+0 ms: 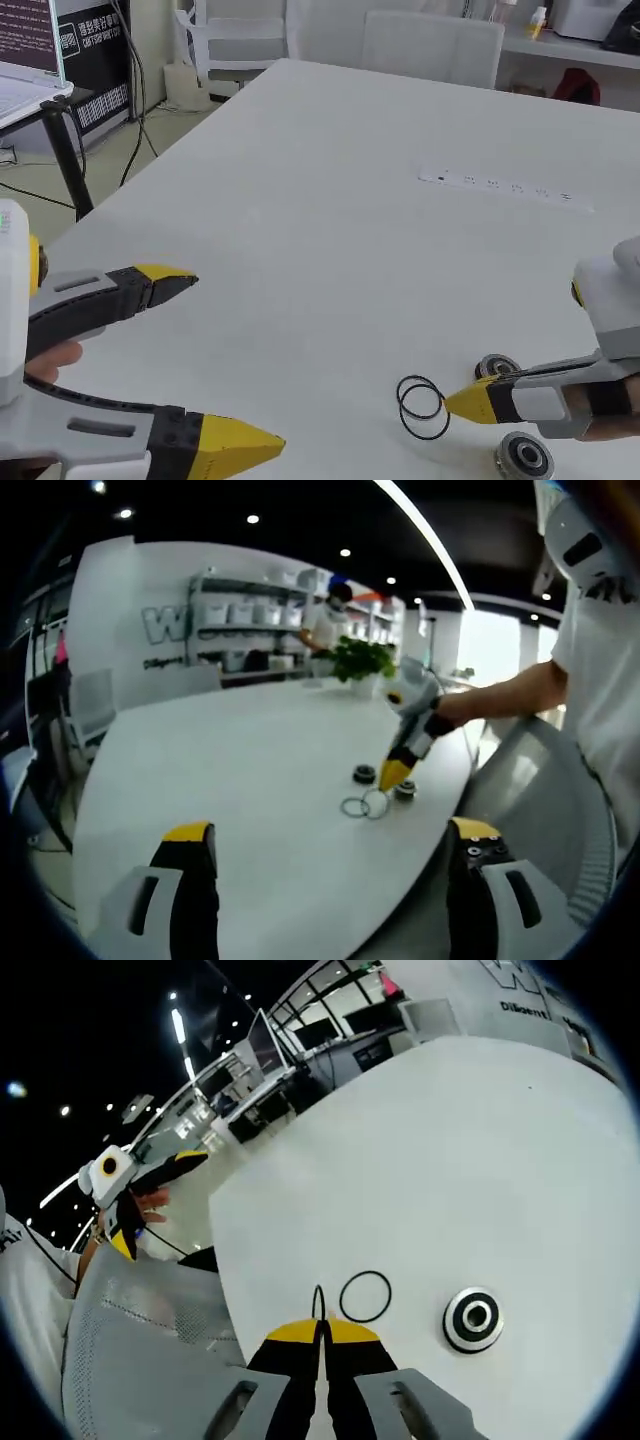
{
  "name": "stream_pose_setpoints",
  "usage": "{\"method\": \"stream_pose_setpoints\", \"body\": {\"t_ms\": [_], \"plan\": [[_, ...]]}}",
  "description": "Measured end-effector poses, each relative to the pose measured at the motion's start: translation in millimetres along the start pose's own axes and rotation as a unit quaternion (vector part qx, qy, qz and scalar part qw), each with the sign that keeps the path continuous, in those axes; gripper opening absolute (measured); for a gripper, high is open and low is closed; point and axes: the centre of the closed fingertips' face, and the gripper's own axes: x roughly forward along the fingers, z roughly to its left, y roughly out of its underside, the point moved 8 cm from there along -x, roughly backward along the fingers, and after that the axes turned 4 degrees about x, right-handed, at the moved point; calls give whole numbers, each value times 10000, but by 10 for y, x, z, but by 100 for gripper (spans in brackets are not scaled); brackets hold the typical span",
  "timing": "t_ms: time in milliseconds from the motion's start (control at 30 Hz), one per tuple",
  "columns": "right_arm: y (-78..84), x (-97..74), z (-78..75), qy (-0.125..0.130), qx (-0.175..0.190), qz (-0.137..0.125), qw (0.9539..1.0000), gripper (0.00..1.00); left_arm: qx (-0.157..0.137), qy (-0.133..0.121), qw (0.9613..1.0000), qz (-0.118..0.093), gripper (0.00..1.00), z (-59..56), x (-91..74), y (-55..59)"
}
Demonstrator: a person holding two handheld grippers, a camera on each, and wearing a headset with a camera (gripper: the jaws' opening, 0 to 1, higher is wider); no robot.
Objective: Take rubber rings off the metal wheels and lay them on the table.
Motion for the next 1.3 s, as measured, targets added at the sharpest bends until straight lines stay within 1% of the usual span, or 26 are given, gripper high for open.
{"method": "stream_pose_setpoints", "body": {"t_ms": [133, 200, 467, 533, 633, 700, 800, 967, 1033, 1067, 1200, 1300], "plan": [[16, 36, -33, 106, -66, 112, 9999, 0, -6, -17, 10000, 9, 97, -8, -13, 9], [21, 50, -56, 153, -53, 125, 9998, 0, -5, -30, 10000, 26, 97, -9, -22, 13], [40, 99, -130, 326, 119, 71, 9994, 0, -1, -80, 9999, 99, 96, -13, -62, 29], [42, 110, -141, 329, 140, 64, 9993, 0, -2, -98, 9999, 117, 96, -11, -65, 34], [58, 119, -171, 420, 106, 87, 9990, 0, -12, -101, 9999, 128, 96, -16, -60, 32], [67, 120, -195, 482, 65, 56, 9988, 0, 3, -82, 9998, 165, 95, -22, -50, 30], [79, 114, -215, 502, 74, 53, 9987, 0, 42, -61, 9998, 201, 95, -28, -38, 25], [79, 84, -262, 617, 43, 6, 9981, 7, 64, -51, 9997, 238, 95, -32, -20, 16], [61, 47, -272, 668, 37, -62, 9977, 8, 96, -39, 9996, 259, 95, -38, -13, 6], [35, 9, -271, 716, 19, -166, 9973, 9, 116, -34, 9996, 268, 95, -41, -11, -1], [-42, -100, -225, 692, -46, -410, 9967, 11, 137, -38, 9995, 291, 95, -42, -10, -13], [-83, -174, -237, 736, -20, -608, 9954, 13, 151, -32, 9993, 327, 95, -48, -5, -17]]}}
